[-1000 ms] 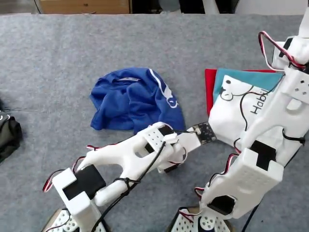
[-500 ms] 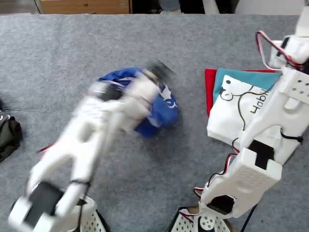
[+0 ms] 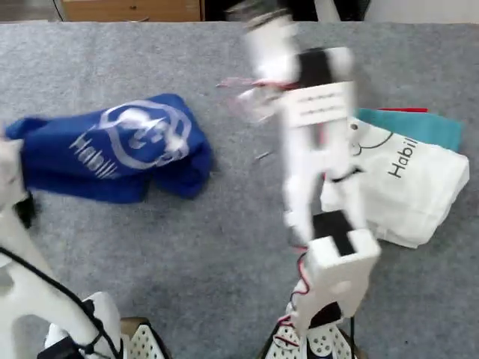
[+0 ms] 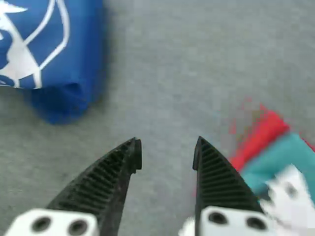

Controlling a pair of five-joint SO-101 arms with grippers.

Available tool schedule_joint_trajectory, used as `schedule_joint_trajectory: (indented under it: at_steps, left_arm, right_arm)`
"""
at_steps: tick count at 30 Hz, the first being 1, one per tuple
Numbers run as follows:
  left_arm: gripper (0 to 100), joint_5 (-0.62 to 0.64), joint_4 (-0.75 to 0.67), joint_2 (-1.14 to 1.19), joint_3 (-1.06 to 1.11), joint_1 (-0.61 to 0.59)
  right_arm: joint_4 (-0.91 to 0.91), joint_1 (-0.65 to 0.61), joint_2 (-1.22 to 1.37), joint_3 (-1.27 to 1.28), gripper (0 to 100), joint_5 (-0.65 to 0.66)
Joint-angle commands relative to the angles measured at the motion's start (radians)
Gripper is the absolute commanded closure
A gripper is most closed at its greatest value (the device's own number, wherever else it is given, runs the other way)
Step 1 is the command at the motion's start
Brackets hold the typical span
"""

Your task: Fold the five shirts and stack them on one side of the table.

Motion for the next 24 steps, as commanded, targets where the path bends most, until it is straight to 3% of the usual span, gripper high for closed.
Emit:
schedule_joint_trajectory:
  at_steps: [1, 7, 16, 18, 21, 24]
  left_arm:
    - [97, -0.054, 0.038, -0.025, -0.010, -0.154]
    - [97, -0.061, -0.132, -0.032, 0.280, -0.308]
    - [97, -0.063, -0.230, -0.037, 0.516, -0.374]
    - [97, -0.063, -0.230, -0.037, 0.521, -0.372]
    - [97, -0.063, -0.230, -0.037, 0.516, -0.371]
    - [97, -0.061, -0.232, -0.029, 0.518, -0.348]
  right_arm:
    - [-0.147, -0.172, 0.042, 0.116, 81.5, 0.002]
    - [-0.222, -0.284, 0.278, 0.070, 81.5, 0.002]
    - [-0.207, -0.384, 0.647, -0.228, 81.9, 0.002]
    - [-0.166, -0.385, 0.700, -0.303, 85.5, 0.002]
    - [-0.048, -0.368, 0.751, -0.423, 99.0, 0.000]
    - [0.063, -0.342, 0.783, -0.555, 98.7, -0.048]
